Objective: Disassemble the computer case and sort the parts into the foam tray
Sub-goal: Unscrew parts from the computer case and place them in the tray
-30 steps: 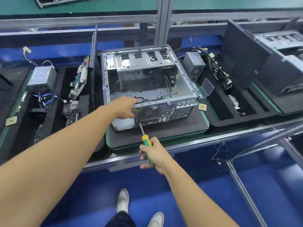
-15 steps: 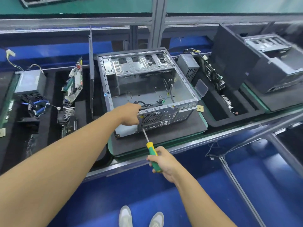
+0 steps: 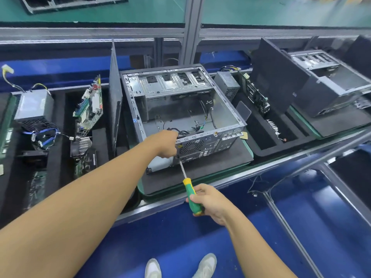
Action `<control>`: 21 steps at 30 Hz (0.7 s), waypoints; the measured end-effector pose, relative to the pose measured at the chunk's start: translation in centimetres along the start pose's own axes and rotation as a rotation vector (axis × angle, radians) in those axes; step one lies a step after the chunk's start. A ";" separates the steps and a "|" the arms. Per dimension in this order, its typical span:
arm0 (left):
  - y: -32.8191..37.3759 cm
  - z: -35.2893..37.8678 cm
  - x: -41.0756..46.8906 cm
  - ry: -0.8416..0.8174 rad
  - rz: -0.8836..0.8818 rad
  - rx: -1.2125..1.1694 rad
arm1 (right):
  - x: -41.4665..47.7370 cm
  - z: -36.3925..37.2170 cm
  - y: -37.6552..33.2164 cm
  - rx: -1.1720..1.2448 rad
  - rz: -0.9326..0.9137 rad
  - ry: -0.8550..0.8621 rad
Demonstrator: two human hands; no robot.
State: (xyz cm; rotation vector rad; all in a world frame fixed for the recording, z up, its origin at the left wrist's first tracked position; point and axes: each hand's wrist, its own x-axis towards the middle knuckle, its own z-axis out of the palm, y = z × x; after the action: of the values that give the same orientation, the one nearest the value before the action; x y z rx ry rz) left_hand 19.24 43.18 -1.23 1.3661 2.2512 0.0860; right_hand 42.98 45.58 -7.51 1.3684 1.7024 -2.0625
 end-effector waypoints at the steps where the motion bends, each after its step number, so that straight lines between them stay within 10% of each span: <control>1: 0.0 0.0 0.0 -0.004 -0.005 0.000 | 0.0 0.1 0.0 -0.020 -0.016 0.006; 21: -0.4 0.6 0.6 0.035 -0.007 0.015 | 1.0 -0.2 -0.3 -0.137 0.012 0.006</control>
State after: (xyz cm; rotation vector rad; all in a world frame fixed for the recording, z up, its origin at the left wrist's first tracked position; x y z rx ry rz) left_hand 18.98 43.35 -2.04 1.3746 2.2893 0.0915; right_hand 42.32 46.31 -8.00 1.3409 1.7964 -1.8977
